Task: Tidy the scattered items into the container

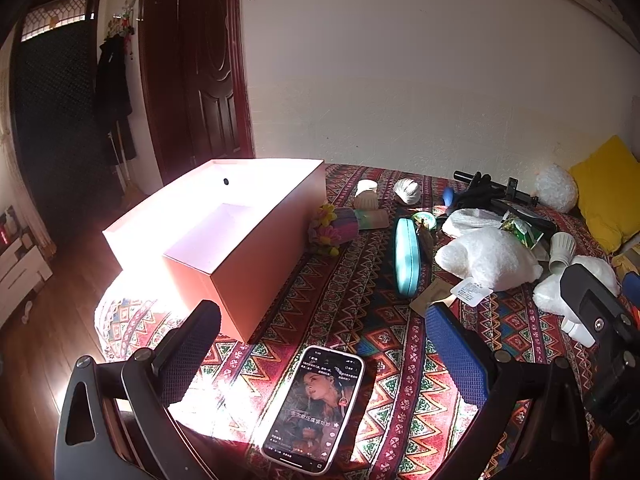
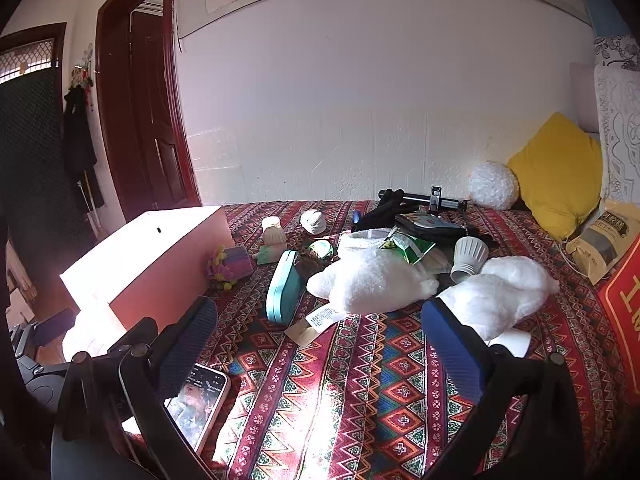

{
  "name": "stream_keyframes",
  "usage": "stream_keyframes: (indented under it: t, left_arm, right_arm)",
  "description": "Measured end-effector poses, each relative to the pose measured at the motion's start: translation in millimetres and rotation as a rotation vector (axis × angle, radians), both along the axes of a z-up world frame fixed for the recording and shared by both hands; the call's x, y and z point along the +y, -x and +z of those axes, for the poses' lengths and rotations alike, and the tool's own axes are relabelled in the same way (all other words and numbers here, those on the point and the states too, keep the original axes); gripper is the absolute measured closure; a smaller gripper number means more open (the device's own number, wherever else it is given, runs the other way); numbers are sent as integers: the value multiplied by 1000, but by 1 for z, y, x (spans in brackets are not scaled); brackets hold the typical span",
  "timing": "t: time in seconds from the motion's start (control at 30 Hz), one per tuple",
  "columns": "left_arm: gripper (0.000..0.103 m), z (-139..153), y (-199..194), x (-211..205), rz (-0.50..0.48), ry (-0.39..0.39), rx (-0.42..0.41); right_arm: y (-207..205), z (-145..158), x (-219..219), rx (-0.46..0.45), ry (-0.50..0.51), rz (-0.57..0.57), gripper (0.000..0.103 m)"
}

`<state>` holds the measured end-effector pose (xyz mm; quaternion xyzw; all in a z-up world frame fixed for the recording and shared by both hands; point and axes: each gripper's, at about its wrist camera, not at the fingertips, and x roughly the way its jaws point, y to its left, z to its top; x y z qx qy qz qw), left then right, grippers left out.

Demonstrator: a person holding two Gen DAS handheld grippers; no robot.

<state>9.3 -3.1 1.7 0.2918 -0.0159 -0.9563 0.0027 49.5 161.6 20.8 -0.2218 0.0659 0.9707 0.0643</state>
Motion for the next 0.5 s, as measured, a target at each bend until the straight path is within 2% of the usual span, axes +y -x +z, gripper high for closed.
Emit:
stream_keyframes:
  t: [0.5]
  left_arm:
    - [0, -2, -3, 16, -58, 0, -7]
  right_arm:
    - [-8, 0, 20, 8, 24, -31, 1]
